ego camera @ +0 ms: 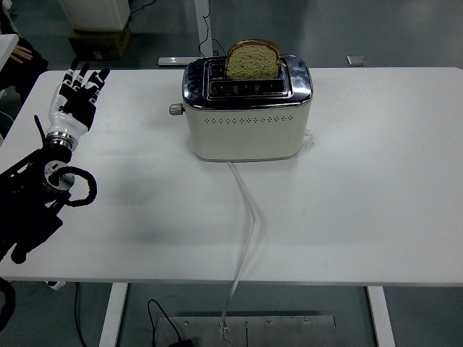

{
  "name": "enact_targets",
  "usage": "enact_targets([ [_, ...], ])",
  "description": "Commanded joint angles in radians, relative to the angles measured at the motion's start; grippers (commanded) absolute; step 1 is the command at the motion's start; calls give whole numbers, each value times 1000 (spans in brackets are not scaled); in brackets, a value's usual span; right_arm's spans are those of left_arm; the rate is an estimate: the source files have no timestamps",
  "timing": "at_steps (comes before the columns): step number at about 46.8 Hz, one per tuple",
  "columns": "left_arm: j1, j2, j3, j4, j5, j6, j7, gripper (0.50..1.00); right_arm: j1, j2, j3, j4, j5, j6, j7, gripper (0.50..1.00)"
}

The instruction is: Press down toaster

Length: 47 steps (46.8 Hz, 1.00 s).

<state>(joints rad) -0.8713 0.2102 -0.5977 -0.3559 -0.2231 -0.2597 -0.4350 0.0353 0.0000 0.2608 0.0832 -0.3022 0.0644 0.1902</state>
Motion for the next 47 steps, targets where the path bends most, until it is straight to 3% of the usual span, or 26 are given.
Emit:
enact_targets([
  [1, 0, -2, -1, 0, -5, 0, 1, 1000, 0, 0, 0, 0, 0, 0, 0, 998],
  [47, -3, 11, 1, -8, 4, -4, 5, 1000, 0, 0, 0, 1, 0, 0, 0, 998],
])
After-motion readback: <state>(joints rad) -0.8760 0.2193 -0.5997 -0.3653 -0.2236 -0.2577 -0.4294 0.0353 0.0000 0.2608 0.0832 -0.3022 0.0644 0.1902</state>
